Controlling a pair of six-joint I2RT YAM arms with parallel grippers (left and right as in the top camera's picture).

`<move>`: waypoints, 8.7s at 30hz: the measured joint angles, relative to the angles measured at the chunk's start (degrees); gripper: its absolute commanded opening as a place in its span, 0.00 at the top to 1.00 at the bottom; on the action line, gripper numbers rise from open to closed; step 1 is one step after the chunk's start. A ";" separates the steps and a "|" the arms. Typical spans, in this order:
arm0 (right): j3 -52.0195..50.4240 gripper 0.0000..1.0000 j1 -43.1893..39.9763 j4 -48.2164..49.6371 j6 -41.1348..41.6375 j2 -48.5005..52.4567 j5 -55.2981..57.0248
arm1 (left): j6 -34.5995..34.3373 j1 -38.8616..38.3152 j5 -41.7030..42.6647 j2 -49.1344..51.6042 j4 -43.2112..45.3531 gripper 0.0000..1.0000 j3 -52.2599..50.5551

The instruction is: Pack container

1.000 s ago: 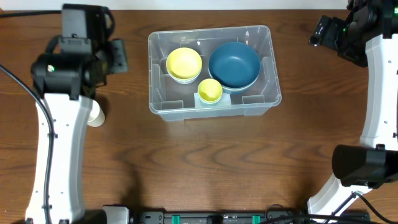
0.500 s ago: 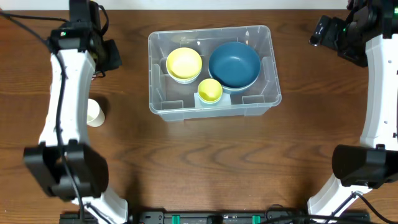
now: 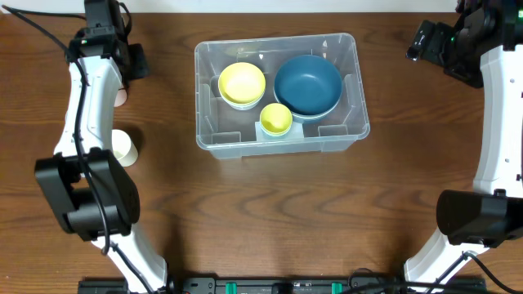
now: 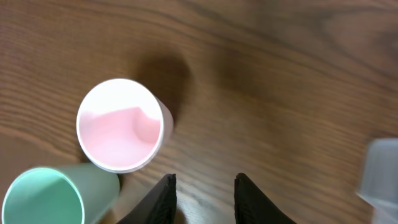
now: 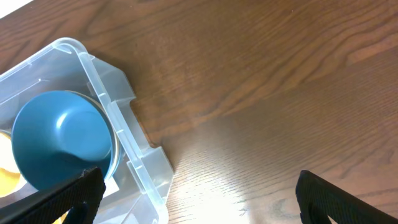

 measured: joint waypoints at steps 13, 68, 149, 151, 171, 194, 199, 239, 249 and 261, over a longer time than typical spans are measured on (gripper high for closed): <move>0.00 0.01 0.00 0.00 0.00 0.00 0.00 | 1.95 5.44 -1.14 5.75 4.63 0.68 0.00; 0.00 0.01 0.00 0.00 0.00 0.00 0.00 | 1.68 5.92 1.55 4.83 3.54 0.69 0.00; 0.00 0.01 0.00 0.00 0.00 -0.11 0.00 | -0.42 -40.13 12.63 -10.25 -11.89 0.94 0.09; 0.00 0.01 0.00 0.00 0.00 -0.11 0.00 | -0.22 -40.57 12.63 -9.33 -12.24 0.94 0.09; 0.00 0.01 0.00 0.00 0.00 -0.11 0.00 | 0.44 -43.15 12.59 -5.22 -16.79 0.94 0.07; 0.00 0.01 0.00 0.00 0.02 -0.11 0.00 | 1.73 -41.05 12.41 -5.49 -16.94 0.21 0.09; 0.00 0.01 0.00 0.00 0.00 -0.11 0.00 | -0.55 -35.17 12.41 -10.47 -17.70 0.16 0.09; 0.00 0.01 0.00 0.00 0.00 -0.11 0.00 | -16.55 2.19 4.87 1.42 -25.22 0.30 -6.58; 0.00 0.01 0.00 0.00 0.00 -0.11 0.00 | -17.42 2.19 1.95 2.73 -24.61 0.58 -6.58; 0.00 0.01 0.00 0.00 0.00 -0.13 0.00 | -17.57 2.19 0.35 2.73 -21.77 0.75 -8.83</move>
